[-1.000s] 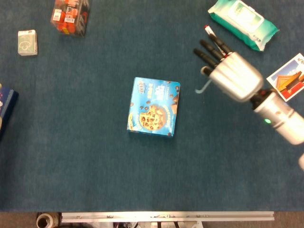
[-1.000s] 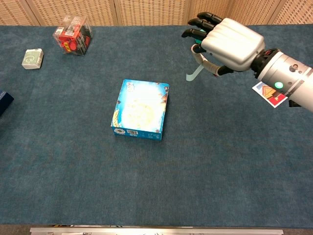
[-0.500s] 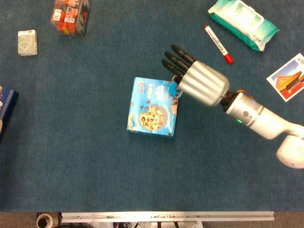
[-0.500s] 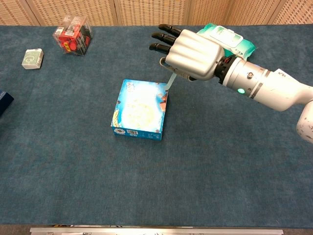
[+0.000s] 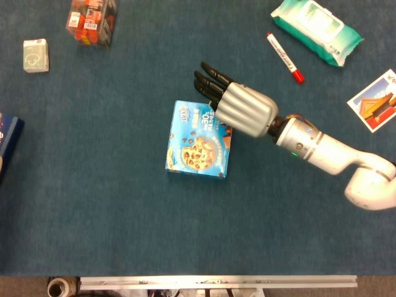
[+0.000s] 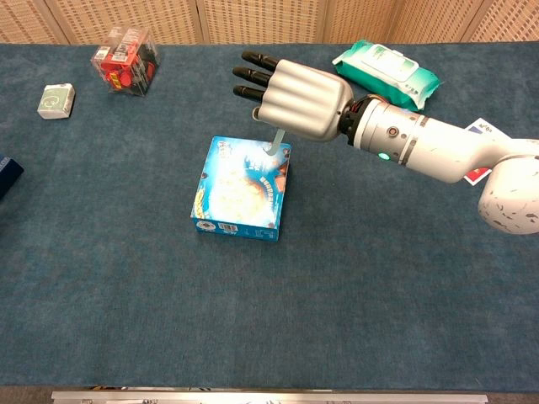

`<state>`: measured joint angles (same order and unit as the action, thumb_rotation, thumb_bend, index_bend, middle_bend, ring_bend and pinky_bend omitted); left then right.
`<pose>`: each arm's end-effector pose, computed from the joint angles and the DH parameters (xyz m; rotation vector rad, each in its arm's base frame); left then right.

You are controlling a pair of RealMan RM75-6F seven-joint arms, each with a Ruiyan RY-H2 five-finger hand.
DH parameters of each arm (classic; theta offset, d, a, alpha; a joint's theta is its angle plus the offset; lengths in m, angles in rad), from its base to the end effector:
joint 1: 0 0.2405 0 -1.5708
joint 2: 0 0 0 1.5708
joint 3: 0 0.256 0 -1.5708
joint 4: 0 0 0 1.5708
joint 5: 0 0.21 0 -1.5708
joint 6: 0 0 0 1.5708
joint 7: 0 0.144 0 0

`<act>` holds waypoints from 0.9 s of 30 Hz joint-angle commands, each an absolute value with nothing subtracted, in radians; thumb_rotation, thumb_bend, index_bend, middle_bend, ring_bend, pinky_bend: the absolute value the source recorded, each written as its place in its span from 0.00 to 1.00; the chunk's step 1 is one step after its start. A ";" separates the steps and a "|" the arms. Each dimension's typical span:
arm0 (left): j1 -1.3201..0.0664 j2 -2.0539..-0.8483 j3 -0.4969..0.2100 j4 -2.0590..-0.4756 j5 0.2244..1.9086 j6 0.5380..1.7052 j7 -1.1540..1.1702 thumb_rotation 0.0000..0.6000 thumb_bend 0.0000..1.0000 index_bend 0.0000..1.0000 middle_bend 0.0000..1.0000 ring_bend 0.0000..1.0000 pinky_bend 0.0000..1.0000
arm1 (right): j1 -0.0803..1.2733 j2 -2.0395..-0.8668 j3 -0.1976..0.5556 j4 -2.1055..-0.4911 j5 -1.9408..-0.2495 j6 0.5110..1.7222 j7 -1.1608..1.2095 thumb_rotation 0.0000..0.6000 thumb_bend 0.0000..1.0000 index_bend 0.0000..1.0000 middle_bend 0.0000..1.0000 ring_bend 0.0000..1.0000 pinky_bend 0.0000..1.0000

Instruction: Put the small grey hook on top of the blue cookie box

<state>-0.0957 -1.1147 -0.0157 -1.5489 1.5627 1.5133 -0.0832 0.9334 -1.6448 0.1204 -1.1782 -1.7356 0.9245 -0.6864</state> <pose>-0.3147 0.1780 0.1620 -1.4383 -0.8887 -0.9535 -0.0796 -0.3535 -0.0505 2.1812 0.3916 0.7816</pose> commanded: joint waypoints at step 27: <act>-0.088 -1.129 -0.016 -1.496 1.546 1.506 -0.134 1.00 0.37 0.19 0.33 0.31 0.22 | 1.019 -1.738 0.090 -1.134 -1.711 0.854 -0.794 1.00 0.42 0.57 0.17 0.00 0.00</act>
